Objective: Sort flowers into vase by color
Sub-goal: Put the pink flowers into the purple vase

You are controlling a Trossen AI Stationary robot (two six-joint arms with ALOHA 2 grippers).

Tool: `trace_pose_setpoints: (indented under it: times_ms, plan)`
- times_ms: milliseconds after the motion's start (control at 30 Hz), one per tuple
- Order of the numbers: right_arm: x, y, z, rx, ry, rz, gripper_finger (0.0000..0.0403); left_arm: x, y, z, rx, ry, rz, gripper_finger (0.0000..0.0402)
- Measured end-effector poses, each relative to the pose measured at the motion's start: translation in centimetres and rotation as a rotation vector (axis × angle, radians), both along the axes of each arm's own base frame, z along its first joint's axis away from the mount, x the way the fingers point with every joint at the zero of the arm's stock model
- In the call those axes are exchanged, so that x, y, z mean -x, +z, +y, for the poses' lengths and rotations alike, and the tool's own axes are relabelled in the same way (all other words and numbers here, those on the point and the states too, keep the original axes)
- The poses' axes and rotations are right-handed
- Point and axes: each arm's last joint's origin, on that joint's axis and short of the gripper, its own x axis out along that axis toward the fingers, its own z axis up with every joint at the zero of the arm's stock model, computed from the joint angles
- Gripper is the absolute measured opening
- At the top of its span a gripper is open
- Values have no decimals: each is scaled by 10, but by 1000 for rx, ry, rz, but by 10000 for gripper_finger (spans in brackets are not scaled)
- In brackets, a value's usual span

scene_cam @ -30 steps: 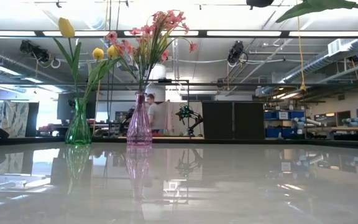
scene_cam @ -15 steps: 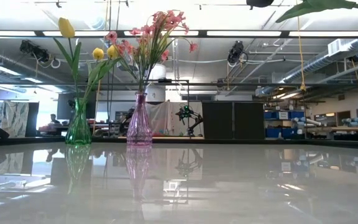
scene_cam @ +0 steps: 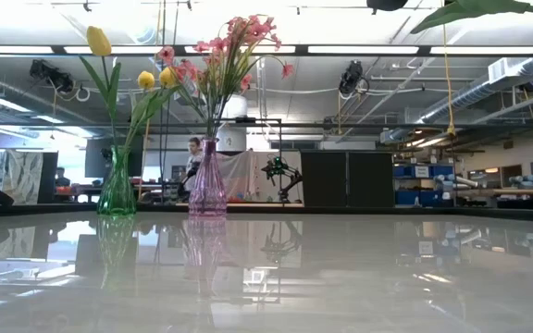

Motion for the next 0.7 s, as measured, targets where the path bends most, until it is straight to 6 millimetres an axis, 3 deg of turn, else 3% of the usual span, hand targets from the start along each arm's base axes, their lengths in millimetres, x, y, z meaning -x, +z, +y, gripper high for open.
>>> trace_pose_setpoints:
  times_ms: [133, 267, 467, 600, 700]
  plan:
    - [-1, 1, -3, -12, -62, -5, 114, 0, 0, 0, 0, 2, 0, 6]
    - [-17, -3, -6, -47, -100, -23, 114, 0, 0, 0, 8, 4, 0, 6]
    - [-72, -3, -11, -1, 68, -11, 114, 0, 0, 0, 40, -4, 0, 7]
    - [-115, 7, -14, 199, 306, 62, 114, 0, 0, 0, 40, -4, -1, 7]
    - [-138, 22, -16, 323, 338, 97, 114, 0, 0, 0, 40, -4, -1, 7]
